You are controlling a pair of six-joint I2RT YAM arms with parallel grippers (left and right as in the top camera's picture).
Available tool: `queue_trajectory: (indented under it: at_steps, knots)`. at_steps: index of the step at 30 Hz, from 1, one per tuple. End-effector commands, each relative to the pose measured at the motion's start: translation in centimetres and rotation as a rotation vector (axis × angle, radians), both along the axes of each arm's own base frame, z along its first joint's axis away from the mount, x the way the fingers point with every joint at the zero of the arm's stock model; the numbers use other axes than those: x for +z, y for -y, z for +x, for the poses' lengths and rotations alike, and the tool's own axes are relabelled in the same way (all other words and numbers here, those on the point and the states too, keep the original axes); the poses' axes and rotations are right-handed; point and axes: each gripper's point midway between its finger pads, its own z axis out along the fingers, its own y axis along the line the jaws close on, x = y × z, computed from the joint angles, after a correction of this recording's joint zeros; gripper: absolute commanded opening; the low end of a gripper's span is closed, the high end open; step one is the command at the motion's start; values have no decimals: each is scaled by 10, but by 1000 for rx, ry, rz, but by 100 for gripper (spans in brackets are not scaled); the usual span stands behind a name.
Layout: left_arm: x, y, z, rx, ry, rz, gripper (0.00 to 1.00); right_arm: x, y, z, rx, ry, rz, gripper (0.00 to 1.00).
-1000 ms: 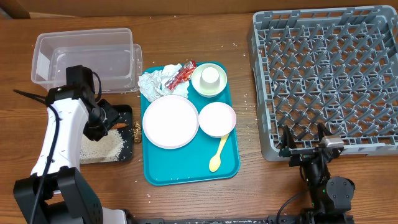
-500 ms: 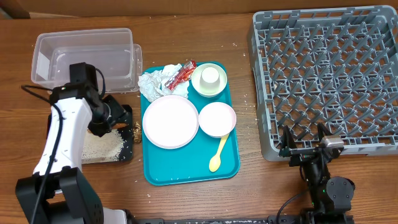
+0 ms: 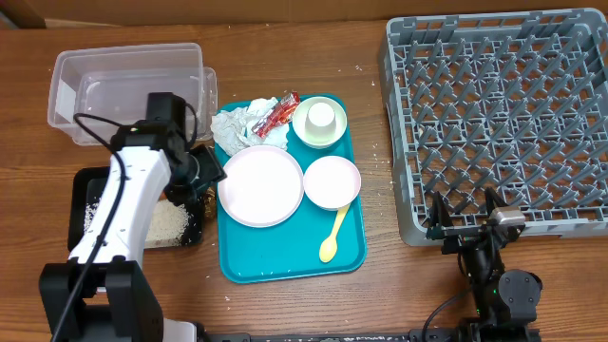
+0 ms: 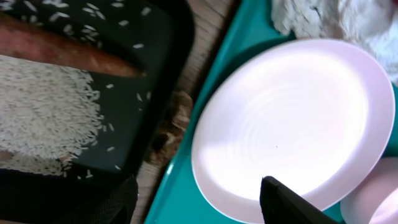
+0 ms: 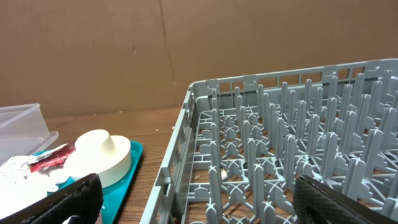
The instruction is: Sort waste into correct bins and load items into the dishwasher
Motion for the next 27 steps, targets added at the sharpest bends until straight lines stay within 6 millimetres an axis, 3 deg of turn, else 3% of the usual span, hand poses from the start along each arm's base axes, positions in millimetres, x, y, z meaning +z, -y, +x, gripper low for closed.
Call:
queue_trajectory:
  at_steps: [1, 4, 12, 19, 27]
  knots:
    - [1, 14, -2, -67, -3, 8, 65, -2, 1, 0, -6, 2, -3, 100]
    - [1, 16, -3, -70, -8, 51, 65, -2, 1, 0, -6, 2, -3, 100]
    - [-5, -14, 3, -71, -7, 247, 65, -2, 1, 0, -6, 2, -3, 100]
    - [-25, -6, 6, -204, -47, 255, 58, -2, 1, 0, -6, 2, -3, 100]
    - [-27, 17, 15, -285, -3, 249, 59, -2, 1, 0, -6, 2, -3, 100]
